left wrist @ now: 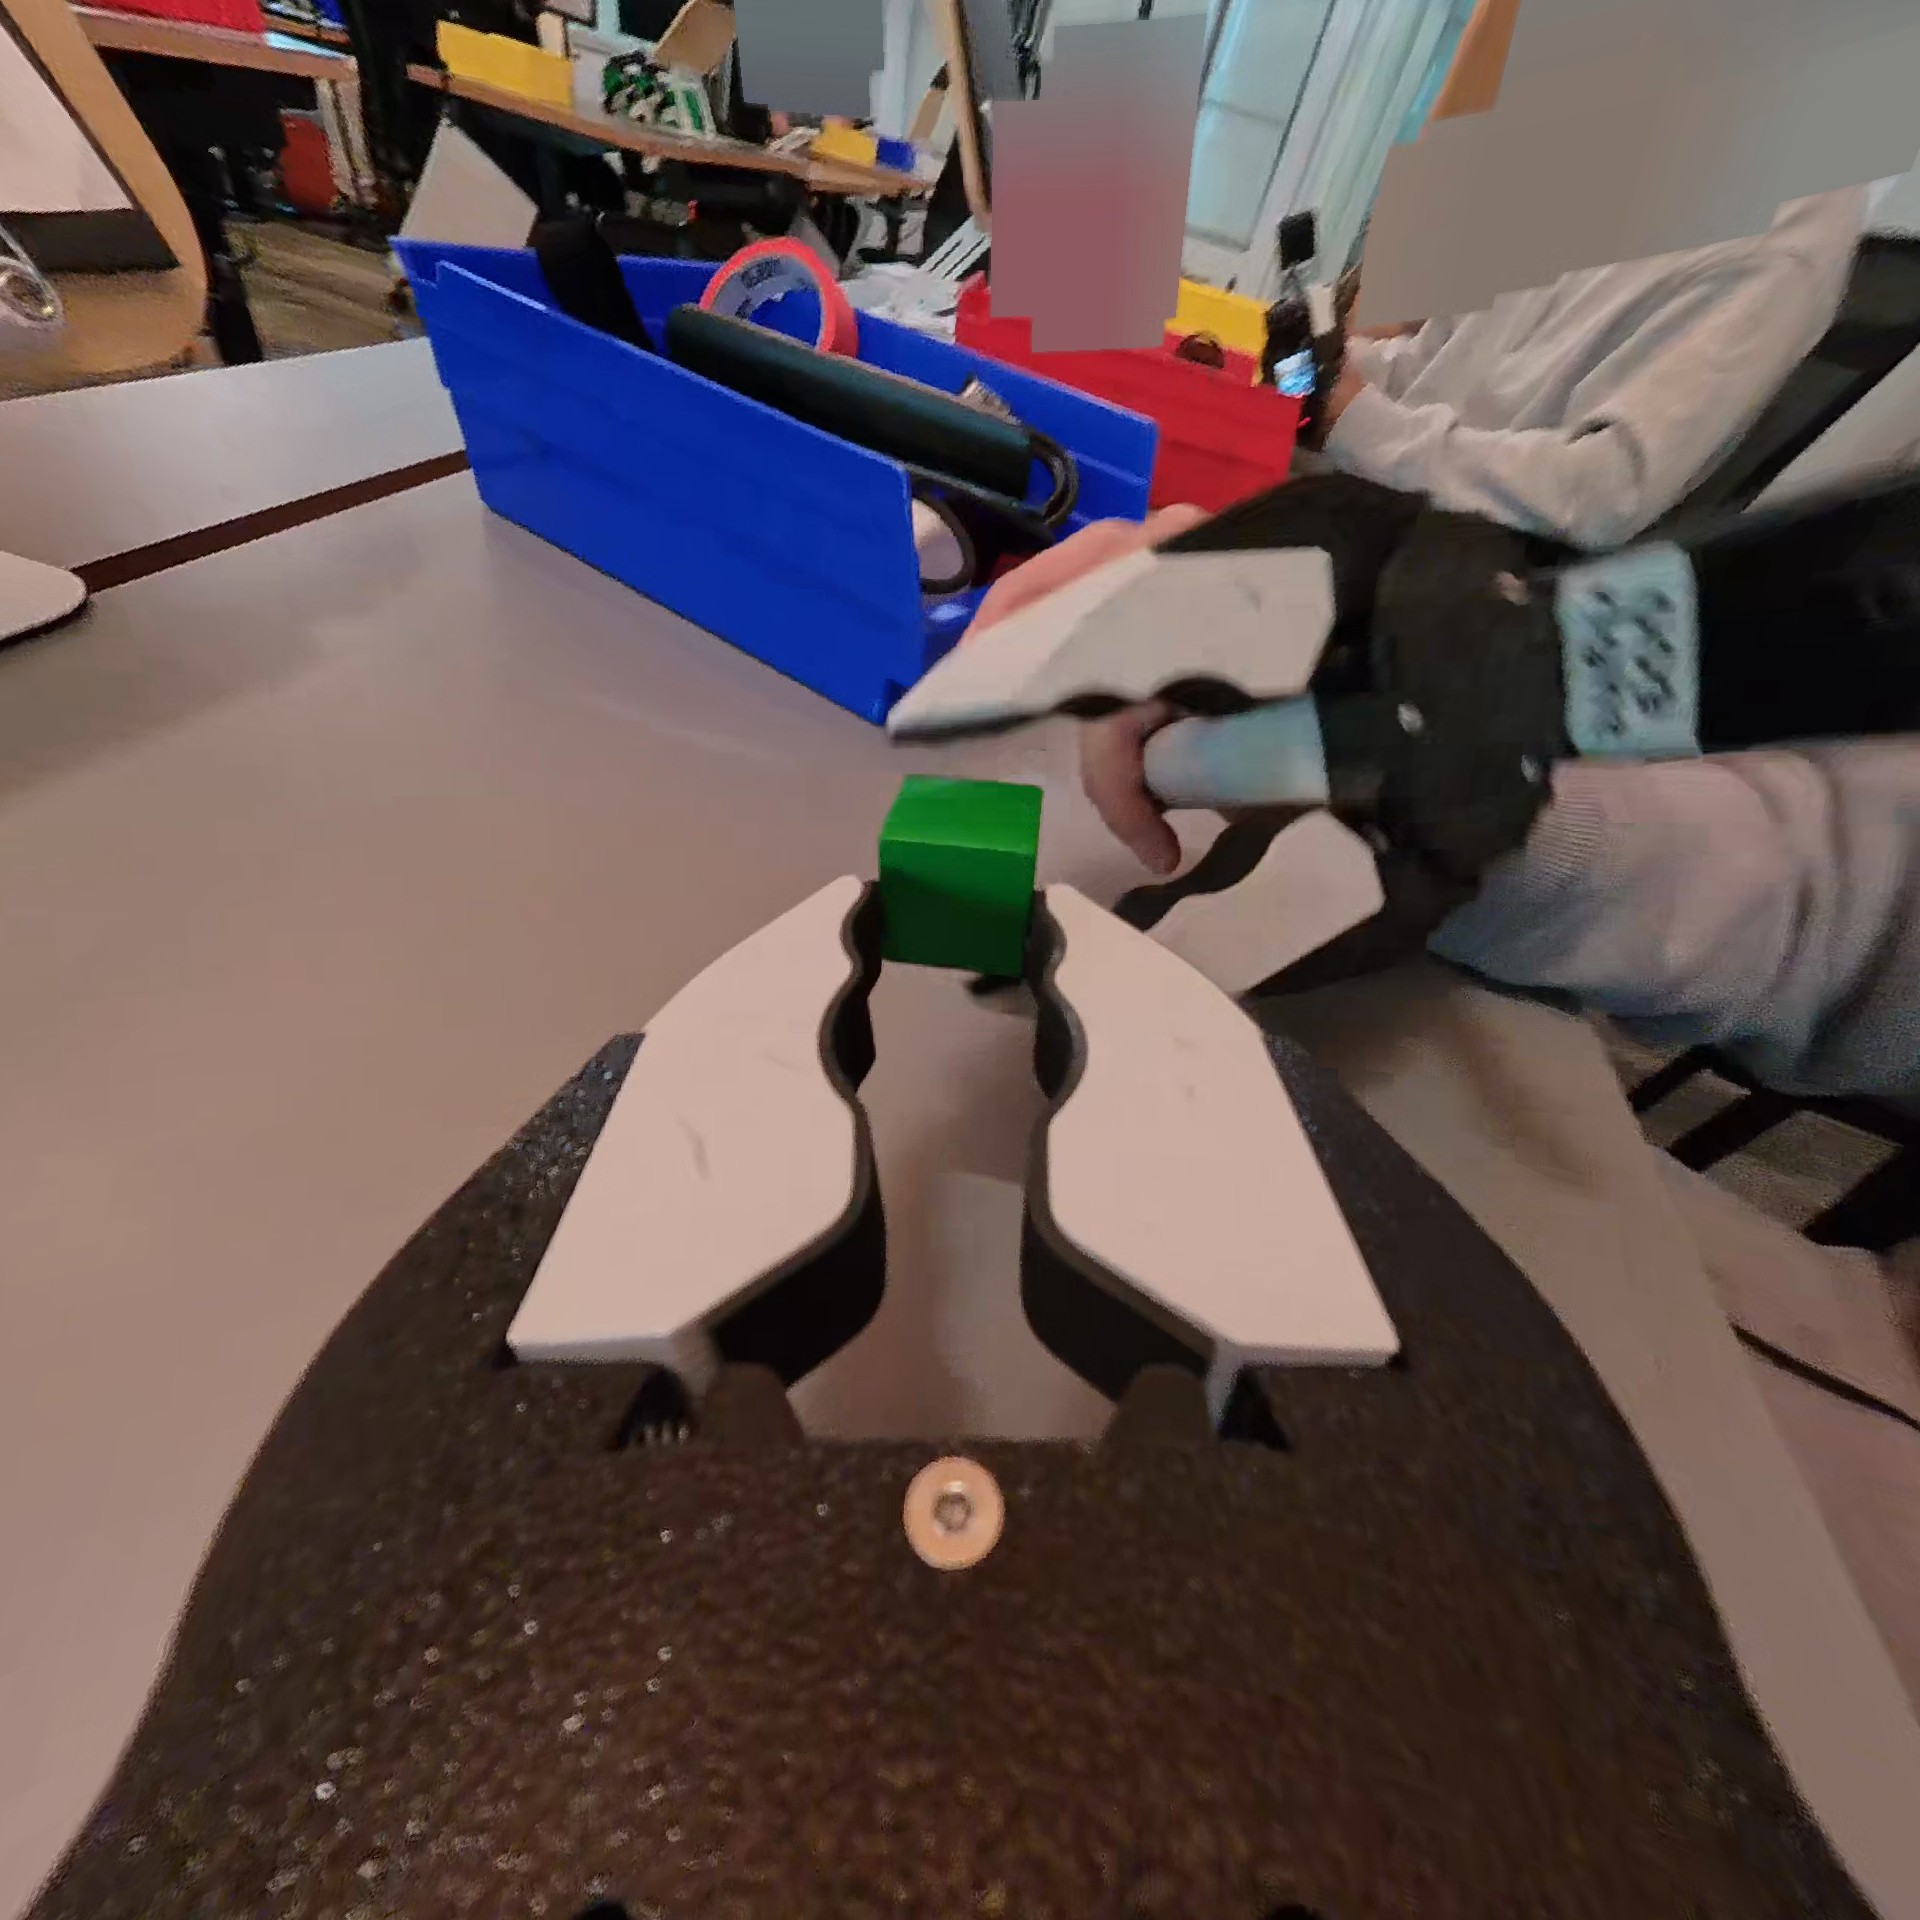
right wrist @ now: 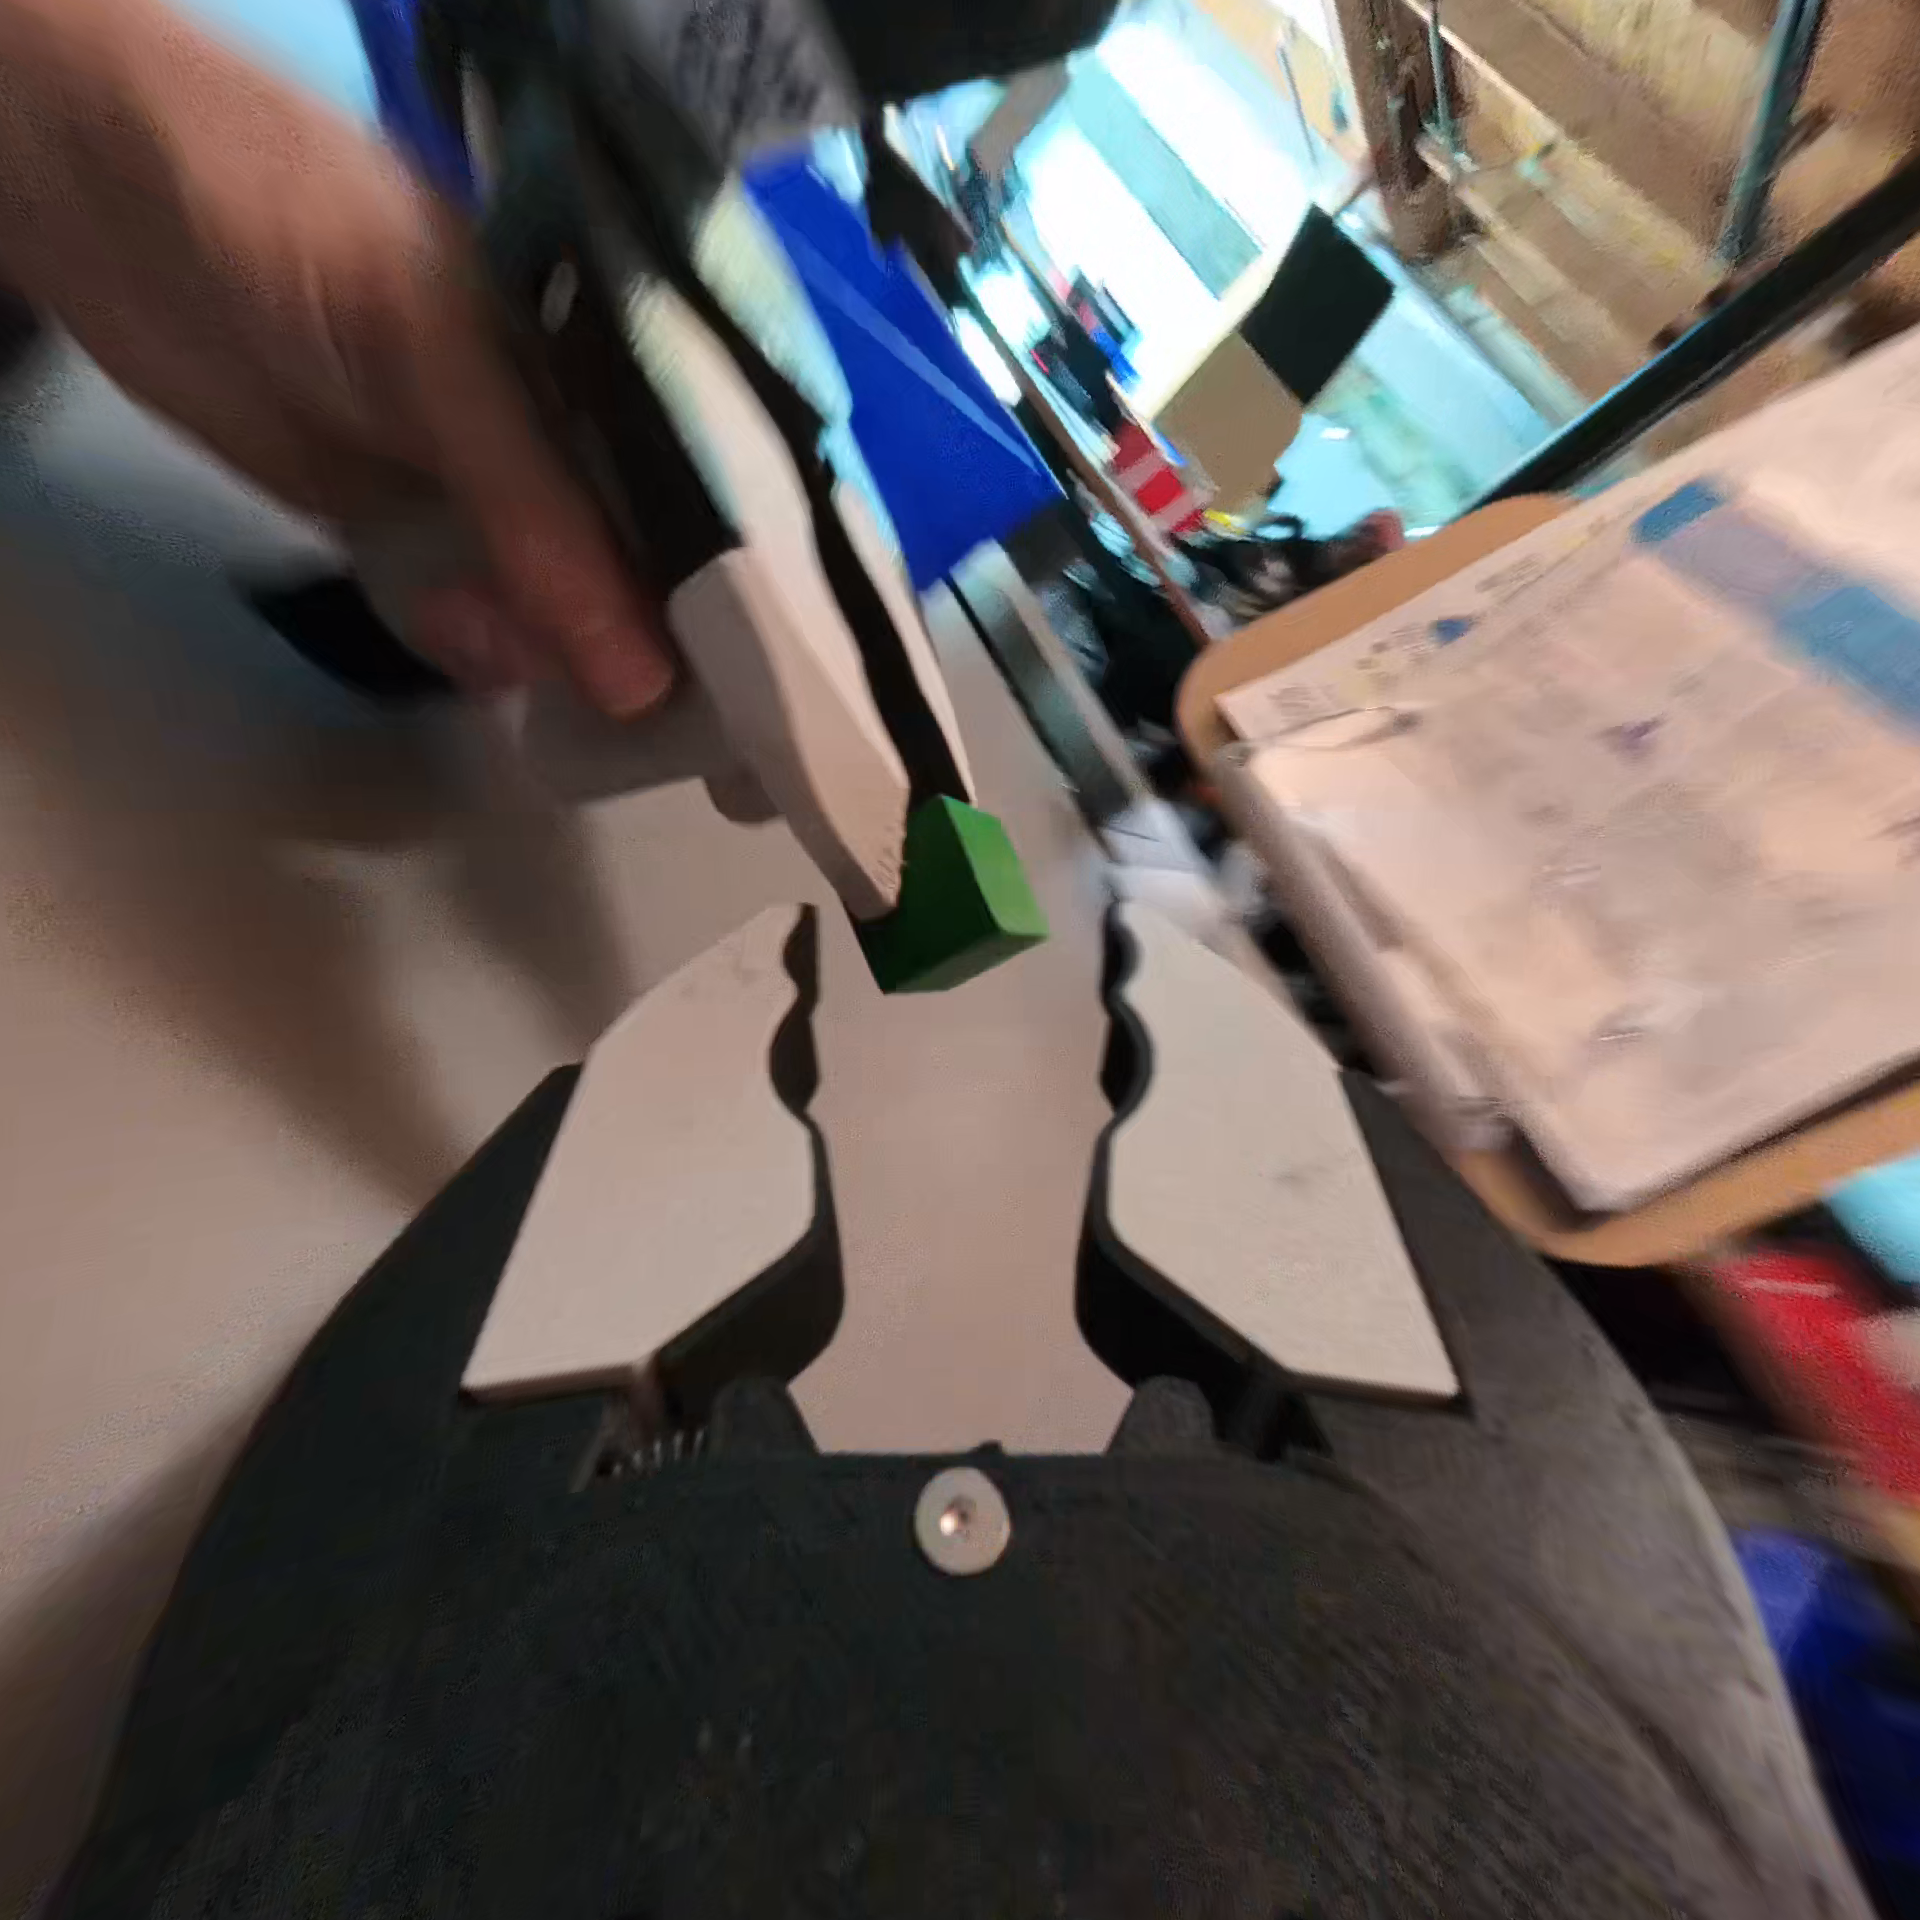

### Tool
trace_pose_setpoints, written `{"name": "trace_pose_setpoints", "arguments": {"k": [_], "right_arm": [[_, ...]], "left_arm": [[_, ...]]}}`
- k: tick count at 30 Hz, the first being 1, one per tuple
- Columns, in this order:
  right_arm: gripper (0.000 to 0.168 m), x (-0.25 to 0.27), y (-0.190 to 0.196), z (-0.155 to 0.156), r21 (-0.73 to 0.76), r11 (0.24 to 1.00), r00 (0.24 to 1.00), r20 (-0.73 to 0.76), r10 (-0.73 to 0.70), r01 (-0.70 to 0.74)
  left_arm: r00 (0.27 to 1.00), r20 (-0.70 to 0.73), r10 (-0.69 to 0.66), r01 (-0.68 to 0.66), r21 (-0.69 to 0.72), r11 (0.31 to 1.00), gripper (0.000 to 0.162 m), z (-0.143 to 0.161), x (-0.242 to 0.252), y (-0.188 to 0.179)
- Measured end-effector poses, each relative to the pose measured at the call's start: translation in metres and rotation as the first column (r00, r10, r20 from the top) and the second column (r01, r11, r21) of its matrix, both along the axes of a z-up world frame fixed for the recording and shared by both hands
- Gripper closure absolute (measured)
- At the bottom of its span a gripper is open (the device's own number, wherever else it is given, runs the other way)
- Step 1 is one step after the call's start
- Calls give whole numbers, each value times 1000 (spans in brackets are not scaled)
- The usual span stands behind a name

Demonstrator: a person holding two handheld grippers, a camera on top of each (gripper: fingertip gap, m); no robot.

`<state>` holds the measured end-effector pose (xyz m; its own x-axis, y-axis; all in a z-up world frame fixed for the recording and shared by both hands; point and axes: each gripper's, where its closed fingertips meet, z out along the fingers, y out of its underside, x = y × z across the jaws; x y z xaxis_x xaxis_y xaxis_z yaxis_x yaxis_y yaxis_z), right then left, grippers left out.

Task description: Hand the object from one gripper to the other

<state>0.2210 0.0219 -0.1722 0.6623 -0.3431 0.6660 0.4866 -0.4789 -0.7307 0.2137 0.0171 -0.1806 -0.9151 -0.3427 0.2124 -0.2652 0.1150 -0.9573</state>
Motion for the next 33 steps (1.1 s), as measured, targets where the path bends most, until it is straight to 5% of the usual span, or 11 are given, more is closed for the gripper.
{"name": "trace_pose_setpoints", "arguments": {"k": [1, 3, 5, 7, 19, 23, 26, 33], "right_arm": [[104, -5, 0, 3, 102, 992, 983, -161, 87, -71], [105, -16, -3, 11, 270, 947, 858, -429, 282, -175], [114, -23, -9, 23, 436, 877, 724, -535, 435, -204], [120, -20, -12, 26, 503, 846, 668, -570, 478, -177], [141, -29, 3, 10, 451, 869, 671, -583, 458, -201], [141, 1, -5, 15, 506, 862, 725, -592, 352, -6], [141, 29, -20, 14, 570, 797, 720, -637, 276, 199], [141, 32, -22, 27, 696, 651, 674, -640, 369, 303]], "left_arm": [[999, -4, -33, 33, -23, 999, 136, 3, -1, 4], [995, -17, -102, 101, -56, 993, 136, 6, -6, 11], [987, -17, -160, 159, -69, 985, 136, 8, -11, 14], [980, 6, -199, 199, -74, 977, 136, 9, -17, 12], [973, 50, -226, 227, -5, 974, 136, 5, -25, 0], [980, 197, 2, 2, -21, 1000, 134, 15, 0, 3], [894, 374, 246, -240, -65, 969, 116, 27, 17, 7], [738, 527, 421, -519, 45, 854, 118, 14, 28, -1]]}}
